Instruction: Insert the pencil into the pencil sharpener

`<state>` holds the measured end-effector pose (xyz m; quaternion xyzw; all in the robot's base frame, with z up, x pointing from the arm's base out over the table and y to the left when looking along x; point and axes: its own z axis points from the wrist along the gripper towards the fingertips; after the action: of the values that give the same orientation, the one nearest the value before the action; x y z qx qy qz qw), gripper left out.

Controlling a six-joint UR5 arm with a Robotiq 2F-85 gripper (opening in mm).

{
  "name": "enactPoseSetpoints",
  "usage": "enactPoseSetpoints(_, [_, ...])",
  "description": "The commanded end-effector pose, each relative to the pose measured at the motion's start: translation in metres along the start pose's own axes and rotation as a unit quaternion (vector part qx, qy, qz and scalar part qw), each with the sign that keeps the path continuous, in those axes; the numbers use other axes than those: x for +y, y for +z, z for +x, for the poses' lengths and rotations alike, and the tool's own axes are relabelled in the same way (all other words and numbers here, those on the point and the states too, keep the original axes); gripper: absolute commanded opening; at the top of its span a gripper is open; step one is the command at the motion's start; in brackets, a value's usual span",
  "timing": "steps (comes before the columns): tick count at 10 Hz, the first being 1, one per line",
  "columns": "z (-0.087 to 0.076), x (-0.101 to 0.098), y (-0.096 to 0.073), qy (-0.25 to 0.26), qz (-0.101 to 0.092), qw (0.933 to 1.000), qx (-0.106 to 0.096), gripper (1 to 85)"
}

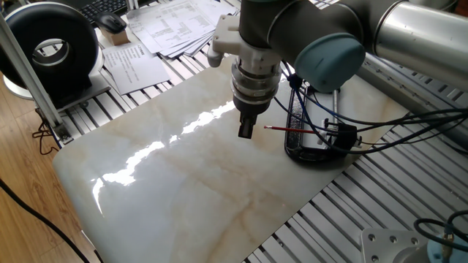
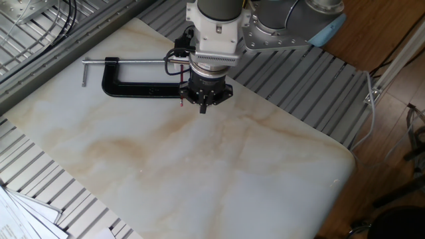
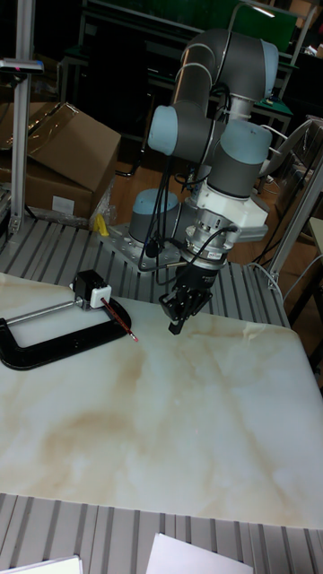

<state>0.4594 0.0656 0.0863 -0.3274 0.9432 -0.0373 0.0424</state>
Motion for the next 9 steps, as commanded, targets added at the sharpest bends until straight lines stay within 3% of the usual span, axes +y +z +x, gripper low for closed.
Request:
enactPoseSetpoints(1, [-0.0020,0.0011,-0.0018,0.003,-0.004,1.0000,-0.005,1.7])
enactPoseSetpoints(9, [-0.0003,-0.0024,-0.0065,0.006,-0.005,0.9999,-0.010,1.7])
